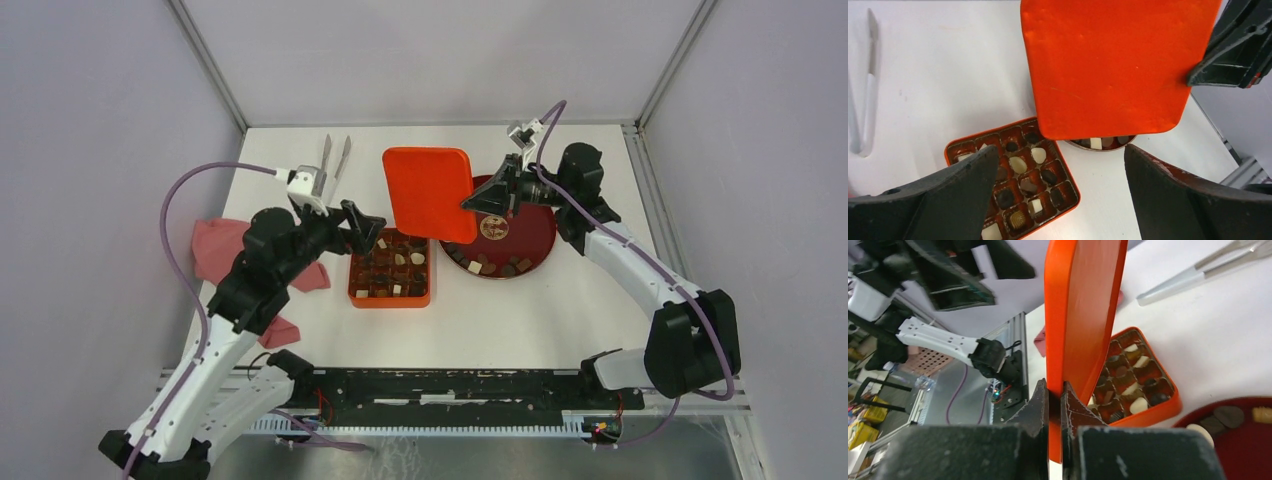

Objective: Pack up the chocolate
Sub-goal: Close the box lid on the packing box.

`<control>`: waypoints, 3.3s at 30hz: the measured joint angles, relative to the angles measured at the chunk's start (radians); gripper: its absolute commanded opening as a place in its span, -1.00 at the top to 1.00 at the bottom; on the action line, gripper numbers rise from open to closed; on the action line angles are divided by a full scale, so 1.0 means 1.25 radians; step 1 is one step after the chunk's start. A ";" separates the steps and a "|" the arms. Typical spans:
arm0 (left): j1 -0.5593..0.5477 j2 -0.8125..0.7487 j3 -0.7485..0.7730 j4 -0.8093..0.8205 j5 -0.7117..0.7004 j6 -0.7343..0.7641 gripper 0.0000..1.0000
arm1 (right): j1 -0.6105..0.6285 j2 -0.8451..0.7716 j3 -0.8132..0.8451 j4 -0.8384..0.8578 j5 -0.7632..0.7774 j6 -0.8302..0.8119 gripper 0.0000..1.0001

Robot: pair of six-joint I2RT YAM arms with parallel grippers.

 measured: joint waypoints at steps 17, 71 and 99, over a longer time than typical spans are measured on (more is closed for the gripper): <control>0.473 0.253 -0.098 0.699 0.838 -0.376 -0.97 | -0.039 -0.012 0.071 -0.126 -0.172 -0.108 1.00; 0.274 0.505 0.013 1.379 0.900 -0.945 0.96 | 0.034 -0.032 0.098 -0.040 -0.209 0.014 1.00; 0.282 0.140 0.220 0.132 0.477 -0.041 -0.62 | -0.046 -0.078 -0.089 0.072 -0.120 0.059 1.00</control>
